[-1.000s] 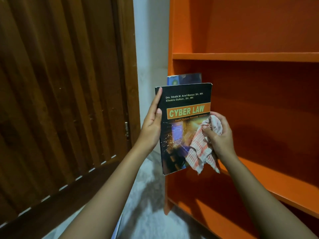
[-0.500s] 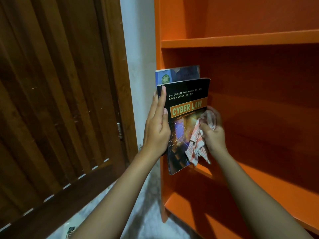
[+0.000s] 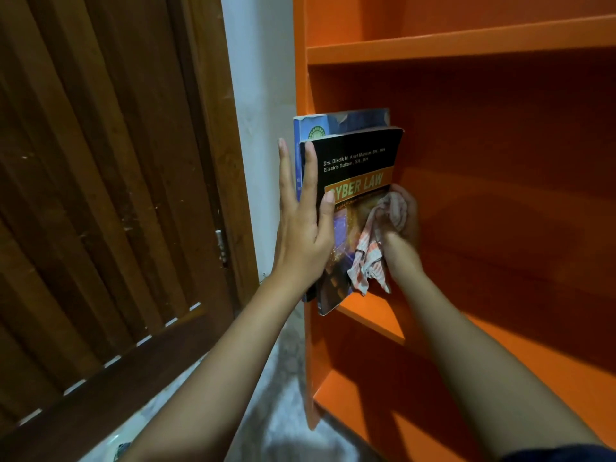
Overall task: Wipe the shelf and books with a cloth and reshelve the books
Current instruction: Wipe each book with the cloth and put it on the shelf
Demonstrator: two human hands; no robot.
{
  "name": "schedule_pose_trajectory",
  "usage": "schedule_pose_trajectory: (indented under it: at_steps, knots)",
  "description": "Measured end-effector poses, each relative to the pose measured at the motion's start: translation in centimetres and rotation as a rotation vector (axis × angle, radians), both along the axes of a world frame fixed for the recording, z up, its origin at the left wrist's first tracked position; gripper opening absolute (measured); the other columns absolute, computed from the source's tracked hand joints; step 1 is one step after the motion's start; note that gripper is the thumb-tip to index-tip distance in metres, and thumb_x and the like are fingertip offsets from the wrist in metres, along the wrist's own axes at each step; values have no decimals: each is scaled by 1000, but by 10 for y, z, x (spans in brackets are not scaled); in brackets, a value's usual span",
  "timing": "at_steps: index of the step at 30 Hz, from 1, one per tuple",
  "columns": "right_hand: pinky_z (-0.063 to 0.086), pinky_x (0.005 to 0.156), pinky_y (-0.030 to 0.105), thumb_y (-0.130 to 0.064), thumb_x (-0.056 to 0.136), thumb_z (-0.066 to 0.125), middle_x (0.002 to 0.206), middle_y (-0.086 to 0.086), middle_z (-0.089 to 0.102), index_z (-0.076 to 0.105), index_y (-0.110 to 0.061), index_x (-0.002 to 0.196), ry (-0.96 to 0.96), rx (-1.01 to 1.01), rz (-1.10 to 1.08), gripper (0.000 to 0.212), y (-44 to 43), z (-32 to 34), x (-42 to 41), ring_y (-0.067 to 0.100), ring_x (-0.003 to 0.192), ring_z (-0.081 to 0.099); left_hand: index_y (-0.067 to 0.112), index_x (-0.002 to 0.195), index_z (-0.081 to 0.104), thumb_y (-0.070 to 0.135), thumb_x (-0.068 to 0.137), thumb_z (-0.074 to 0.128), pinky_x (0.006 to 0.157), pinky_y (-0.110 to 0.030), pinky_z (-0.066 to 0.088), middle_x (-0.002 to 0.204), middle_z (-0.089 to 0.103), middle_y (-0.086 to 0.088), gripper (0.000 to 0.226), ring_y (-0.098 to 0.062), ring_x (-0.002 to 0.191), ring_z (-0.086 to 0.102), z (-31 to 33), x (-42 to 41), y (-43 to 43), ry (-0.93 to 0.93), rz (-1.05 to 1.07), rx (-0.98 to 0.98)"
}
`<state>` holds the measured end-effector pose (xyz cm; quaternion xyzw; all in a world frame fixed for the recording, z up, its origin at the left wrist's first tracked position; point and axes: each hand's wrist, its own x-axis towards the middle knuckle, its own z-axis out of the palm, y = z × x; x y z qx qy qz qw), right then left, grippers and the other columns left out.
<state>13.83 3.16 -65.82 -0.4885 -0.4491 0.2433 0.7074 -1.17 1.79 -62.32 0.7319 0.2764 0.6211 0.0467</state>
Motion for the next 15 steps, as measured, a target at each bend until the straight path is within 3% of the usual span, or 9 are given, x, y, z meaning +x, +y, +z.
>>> schedule_pose_trajectory:
  at_steps: [4,6,8,11,13,15]
  knots:
    - [44,102,39,-4,91,56,131,13,52,44,-9,130,-4,32,-37,41,3,1,-10,21,119,52,20,145,6,5,99,40,95,5,24,155,3,-20,59,21,131,4,0,-5,2,-1,-83,-57]
    - [43,104,36,-6,92,55,133,9,49,44,-12,132,16,17,-49,42,3,-1,-12,20,123,49,22,148,7,6,100,40,94,4,27,153,10,-20,61,10,131,18,1,-6,2,3,-101,-59]
    - [45,101,28,-6,92,56,130,3,49,44,-13,132,12,15,-69,43,3,-4,-11,15,120,50,21,146,9,6,99,41,94,4,27,152,15,-21,59,5,130,21,1,-7,2,1,-99,-50]
    - [47,85,10,6,89,53,118,-1,48,42,-4,133,9,8,-67,46,3,-11,-8,1,102,53,19,142,6,5,98,43,93,5,26,151,17,-21,59,21,126,16,1,-7,2,-9,-102,-57]
    - [48,86,14,11,87,52,117,0,49,43,-2,131,-10,-2,-72,47,0,-17,-7,-1,99,54,20,142,6,6,98,43,93,4,27,151,17,-20,59,15,129,19,1,-8,1,-9,-109,-67]
    - [48,96,29,15,83,52,121,4,50,45,-4,129,-20,-7,-66,50,-3,-21,-6,11,109,55,21,142,4,8,99,43,93,4,28,151,18,-20,60,-6,135,23,2,-9,1,-7,-113,-75]
